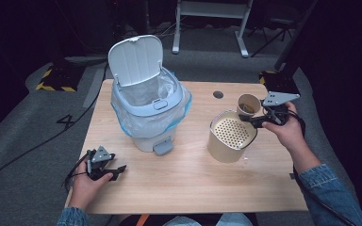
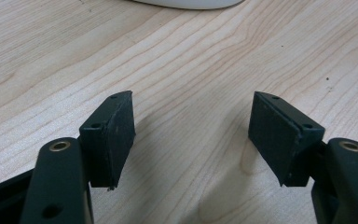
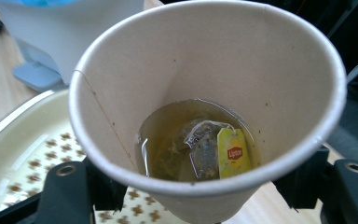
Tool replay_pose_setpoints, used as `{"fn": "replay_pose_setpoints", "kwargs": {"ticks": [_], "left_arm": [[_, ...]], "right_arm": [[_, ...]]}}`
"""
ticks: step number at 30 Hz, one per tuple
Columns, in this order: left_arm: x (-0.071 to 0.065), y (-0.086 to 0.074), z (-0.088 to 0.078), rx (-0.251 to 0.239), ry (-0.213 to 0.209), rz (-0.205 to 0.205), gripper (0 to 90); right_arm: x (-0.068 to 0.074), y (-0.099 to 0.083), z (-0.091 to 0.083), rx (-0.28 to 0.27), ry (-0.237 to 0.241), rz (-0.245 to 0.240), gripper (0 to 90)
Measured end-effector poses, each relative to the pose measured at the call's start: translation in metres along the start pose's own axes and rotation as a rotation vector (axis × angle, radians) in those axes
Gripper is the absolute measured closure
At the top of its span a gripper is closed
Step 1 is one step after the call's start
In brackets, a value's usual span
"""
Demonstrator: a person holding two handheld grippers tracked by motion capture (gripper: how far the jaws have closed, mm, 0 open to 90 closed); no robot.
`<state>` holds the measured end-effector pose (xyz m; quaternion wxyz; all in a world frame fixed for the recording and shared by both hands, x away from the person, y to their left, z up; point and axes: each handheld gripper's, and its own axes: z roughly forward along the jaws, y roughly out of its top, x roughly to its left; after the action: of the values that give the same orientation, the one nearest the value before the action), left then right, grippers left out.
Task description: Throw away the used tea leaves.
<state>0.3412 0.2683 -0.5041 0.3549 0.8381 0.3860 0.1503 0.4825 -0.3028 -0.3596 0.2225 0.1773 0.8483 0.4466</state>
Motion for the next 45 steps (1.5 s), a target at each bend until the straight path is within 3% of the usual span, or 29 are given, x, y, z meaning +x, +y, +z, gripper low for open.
{"fn": "replay_pose_setpoints", "kwargs": {"ticks": [1, 2, 3, 4, 6, 8, 9, 10, 11, 12, 17, 18, 19, 22, 24, 25, 27, 30, 31, 32, 38, 39, 40, 41, 45], "left_arm": [[0.0, 0.0, 0.0, 0.0, 0.0, 0.0, 31.9], [0.0, 0.0, 0.0, 0.0, 0.0, 0.0, 31.9], [0.0, 0.0, 0.0, 0.0, 0.0, 0.0, 31.9], [0.0, 0.0, 0.0, 0.0, 0.0, 0.001, 31.9], [0.0, 0.0, 0.0, 0.001, 0.001, 0.001, 31.9], [0.0, 0.0, 0.0, 0.001, 0.002, 0.001, 31.9], [0.0, 0.0, 0.0, 0.0, 0.002, 0.002, 31.9], [0.0, 0.0, 0.0, 0.001, 0.002, 0.002, 31.9], [0.0, 0.0, 0.0, 0.001, 0.002, 0.002, 31.9], [0.0, 0.0, 0.0, 0.001, 0.002, 0.002, 31.9], [0.0, 0.0, 0.0, 0.0, 0.001, 0.0, 31.9], [0.0, 0.0, 0.0, 0.0, 0.001, 0.0, 31.9], [0.0, 0.0, 0.0, 0.0, 0.001, -0.001, 31.9], [0.0, 0.0, 0.0, 0.0, 0.001, -0.001, 31.9], [0.0, 0.0, 0.0, 0.0, 0.001, -0.001, 31.9], [0.0, 0.0, 0.0, 0.0, 0.001, -0.001, 31.9], [0.0, 0.0, 0.0, 0.0, 0.001, -0.001, 31.9], [0.0, 0.0, 0.0, 0.0, 0.001, -0.001, 31.9], [0.0, 0.0, 0.0, 0.0, 0.001, -0.001, 31.9], [0.0, 0.0, 0.0, 0.0, 0.002, -0.001, 31.9], [0.0, 0.0, 0.0, 0.0, 0.002, -0.001, 31.9], [0.0, 0.0, 0.0, 0.0, 0.002, -0.001, 31.9], [0.0, 0.0, 0.0, -0.001, 0.002, -0.001, 31.9], [0.0, 0.0, 0.0, 0.0, 0.002, -0.001, 31.9], [0.0, 0.0, 0.0, 0.0, 0.002, 0.0, 31.9]], "right_arm": [[0.0, 0.0, 0.0, 0.0, 0.0, 0.0, 31.5], [0.001, 0.001, 0.001, 0.002, -0.02, -0.065, 31.7], [0.001, 0.001, 0.001, 0.002, -0.02, -0.065, 31.7], [0.003, 0.002, 0.001, 0.006, -0.052, -0.146, 31.9], [0.006, 0.003, 0.001, 0.005, -0.075, -0.208, 31.9], [0.007, 0.003, 0.001, 0.006, -0.082, -0.234, 32.0], [0.011, 0.004, 0.002, 0.01, -0.113, -0.315, 32.2], [0.013, 0.004, 0.002, 0.011, -0.123, -0.347, 32.3], [0.013, 0.004, 0.002, 0.011, -0.123, -0.347, 32.3], [0.018, 0.005, 0.001, 0.021, -0.155, -0.452, 32.6], [0.026, 0.003, 0.001, 0.047, -0.205, -0.577, 32.6], [0.026, 0.003, 0.001, 0.047, -0.205, -0.577, 32.6], [0.029, 0.003, 0.001, 0.074, -0.239, -0.655, 32.6], [0.032, 0.003, -0.001, 0.097, -0.272, -0.725, 32.9], [0.033, 0.003, -0.001, 0.103, -0.282, -0.739, 32.9], [0.036, 0.003, -0.003, 0.126, -0.305, -0.79, 33.0], [0.038, 0.003, -0.003, 0.144, -0.32, -0.831, 33.1], [0.044, 0.004, -0.003, 0.184, -0.359, -0.933, 33.3], [0.044, 0.004, -0.003, 0.184, -0.359, -0.933, 33.3], [0.048, 0.004, -0.003, 0.213, -0.388, -1.015, 33.5], [0.06, 0.004, 0.0, 0.303, -0.474, -1.219, 33.7], [0.06, 0.004, 0.0, 0.303, -0.474, -1.219, 33.7], [0.062, 0.005, 0.0, 0.322, -0.494, -1.261, 33.8], [0.066, 0.005, 0.0, 0.35, -0.535, -1.339, 33.8], [0.073, 0.005, 0.001, 0.369, -0.585, -1.44, 33.9]]}}
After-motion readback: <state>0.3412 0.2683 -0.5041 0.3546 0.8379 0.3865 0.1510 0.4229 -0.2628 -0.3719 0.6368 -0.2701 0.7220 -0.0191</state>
